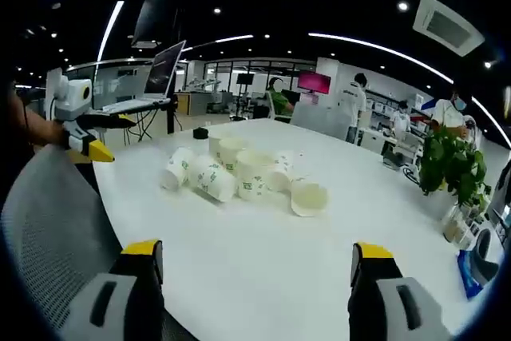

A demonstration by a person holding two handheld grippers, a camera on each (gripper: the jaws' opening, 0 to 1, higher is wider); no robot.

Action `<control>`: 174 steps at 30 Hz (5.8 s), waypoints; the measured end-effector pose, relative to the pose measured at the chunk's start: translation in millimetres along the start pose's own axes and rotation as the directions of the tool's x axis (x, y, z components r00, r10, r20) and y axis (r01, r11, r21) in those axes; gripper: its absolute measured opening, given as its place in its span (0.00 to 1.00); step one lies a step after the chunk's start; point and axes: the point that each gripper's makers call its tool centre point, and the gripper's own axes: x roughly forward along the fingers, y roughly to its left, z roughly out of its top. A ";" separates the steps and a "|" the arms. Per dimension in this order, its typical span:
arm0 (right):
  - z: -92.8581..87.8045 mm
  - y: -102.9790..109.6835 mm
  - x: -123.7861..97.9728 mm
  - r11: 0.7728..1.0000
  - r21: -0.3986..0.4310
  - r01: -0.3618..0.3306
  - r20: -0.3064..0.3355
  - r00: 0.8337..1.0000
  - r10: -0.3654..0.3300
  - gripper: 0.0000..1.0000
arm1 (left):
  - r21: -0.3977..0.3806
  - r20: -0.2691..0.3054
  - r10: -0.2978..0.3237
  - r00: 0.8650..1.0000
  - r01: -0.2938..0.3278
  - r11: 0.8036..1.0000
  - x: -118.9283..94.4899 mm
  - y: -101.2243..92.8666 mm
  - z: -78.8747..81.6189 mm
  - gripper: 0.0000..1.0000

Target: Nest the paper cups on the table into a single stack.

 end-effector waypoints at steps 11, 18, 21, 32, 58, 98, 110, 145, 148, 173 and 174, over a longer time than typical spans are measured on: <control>1.2 -3.3 -0.7 1.000 0.008 0.012 0.011 1.000 -0.012 1.00 | 0.001 0.001 0.009 1.000 -0.009 1.000 -0.3 1.3 0.2 0.96; 2.0 -3.3 -0.7 1.000 0.006 0.010 0.016 1.000 -0.011 1.00 | -0.002 0.002 0.013 1.000 -0.013 1.000 -0.2 2.0 0.5 0.95; 2.5 -3.2 -1.2 1.000 0.009 0.012 0.015 1.000 -0.012 1.00 | 0.002 0.001 0.010 1.000 -0.010 1.000 0.1 1.0 0.5 0.95; 2.4 -3.5 -1.4 1.000 0.012 0.012 0.018 1.000 -0.012 1.00 | 0.001 0.002 0.008 1.000 -0.008 1.000 -0.5 0.9 0.6 0.94; 4.8 0.4 -1.8 1.000 0.010 0.004 0.019 1.000 -0.004 1.00 | 0.010 -0.029 -0.017 0.999 0.018 1.000 1.2 -3.8 -4.6 0.94; 7.9 -6.2 -4.2 0.999 0.033 0.038 0.028 0.999 -0.039 1.00 | -0.045 -0.039 -0.076 0.996 0.075 0.996 24.0 37.3 16.6 0.77; 7.6 -6.1 -3.9 0.999 0.049 0.022 0.041 0.999 -0.024 1.00 | -0.085 -0.072 -0.168 0.983 0.162 0.983 52.9 42.8 16.9 0.60; 5.9 -9.0 -4.1 0.998 0.048 0.036 0.034 0.999 -0.038 0.98 | -0.282 -0.149 -0.417 0.897 0.365 0.887 123.9 62.7 -5.4 0.12; 6.2 -8.7 -4.1 0.998 0.050 0.037 0.033 0.999 -0.039 0.98 | -0.312 -0.142 -0.420 0.896 0.362 0.879 126.7 65.1 -5.2 0.14; 2.1 -4.7 -2.0 0.999 0.026 0.026 0.001 1.000 -0.026 0.96 | -0.510 -0.175 -0.568 0.804 0.420 0.751 129.9 29.0 -12.5 0.15; 2.5 -3.0 -1.7 1.000 0.021 0.020 0.000 1.000 -0.020 0.96 | -0.510 -0.185 -0.573 0.799 0.420 0.751 129.8 28.9 -14.8 0.15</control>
